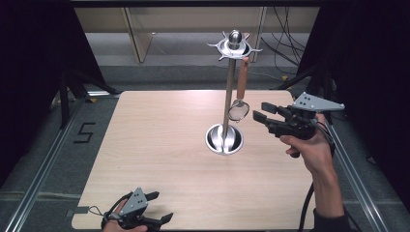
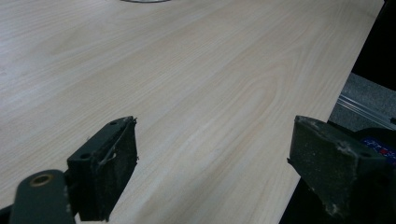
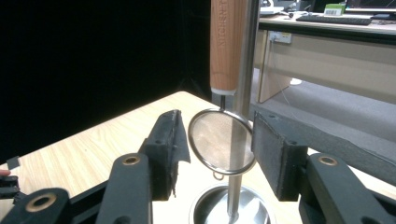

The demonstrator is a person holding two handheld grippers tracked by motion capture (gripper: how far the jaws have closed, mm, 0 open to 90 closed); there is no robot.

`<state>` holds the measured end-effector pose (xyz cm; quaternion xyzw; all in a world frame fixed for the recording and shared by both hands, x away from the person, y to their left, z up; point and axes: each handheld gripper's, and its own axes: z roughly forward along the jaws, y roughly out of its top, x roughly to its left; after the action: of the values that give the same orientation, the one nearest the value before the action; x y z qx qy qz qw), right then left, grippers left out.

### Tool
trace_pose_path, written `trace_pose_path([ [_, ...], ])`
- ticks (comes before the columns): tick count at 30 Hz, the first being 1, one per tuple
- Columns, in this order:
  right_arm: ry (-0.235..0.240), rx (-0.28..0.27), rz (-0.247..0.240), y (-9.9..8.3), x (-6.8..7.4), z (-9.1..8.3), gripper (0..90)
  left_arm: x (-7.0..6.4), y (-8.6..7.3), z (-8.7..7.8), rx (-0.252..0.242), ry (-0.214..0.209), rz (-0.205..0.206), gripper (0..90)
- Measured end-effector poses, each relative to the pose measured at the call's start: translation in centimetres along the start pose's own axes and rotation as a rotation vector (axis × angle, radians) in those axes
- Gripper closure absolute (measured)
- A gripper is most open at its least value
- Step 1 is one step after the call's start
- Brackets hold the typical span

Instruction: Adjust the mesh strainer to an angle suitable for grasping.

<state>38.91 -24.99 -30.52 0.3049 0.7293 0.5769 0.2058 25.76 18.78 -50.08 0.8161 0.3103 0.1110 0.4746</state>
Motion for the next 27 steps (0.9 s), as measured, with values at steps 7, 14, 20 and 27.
trace_pose_path([
  [7,-0.011,0.036,0.033,-0.9,-0.3,0.1,48.9,-0.1,0.1,0.0,-0.01,-0.004,-0.004,14.7],
  [14,-0.032,0.049,0.009,-1.5,-0.2,0.5,47.3,-0.1,0.1,0.0,0.014,0.005,0.003,14.7],
  [20,-0.019,0.071,-0.018,-1.7,0.2,0.5,46.1,-0.1,0.2,0.2,-0.01,-0.006,-0.003,14.7],
  [27,-0.022,0.128,-0.001,-3.0,0.4,1.1,42.7,-0.1,0.2,0.0,-0.016,-0.005,-0.007,14.7],
])
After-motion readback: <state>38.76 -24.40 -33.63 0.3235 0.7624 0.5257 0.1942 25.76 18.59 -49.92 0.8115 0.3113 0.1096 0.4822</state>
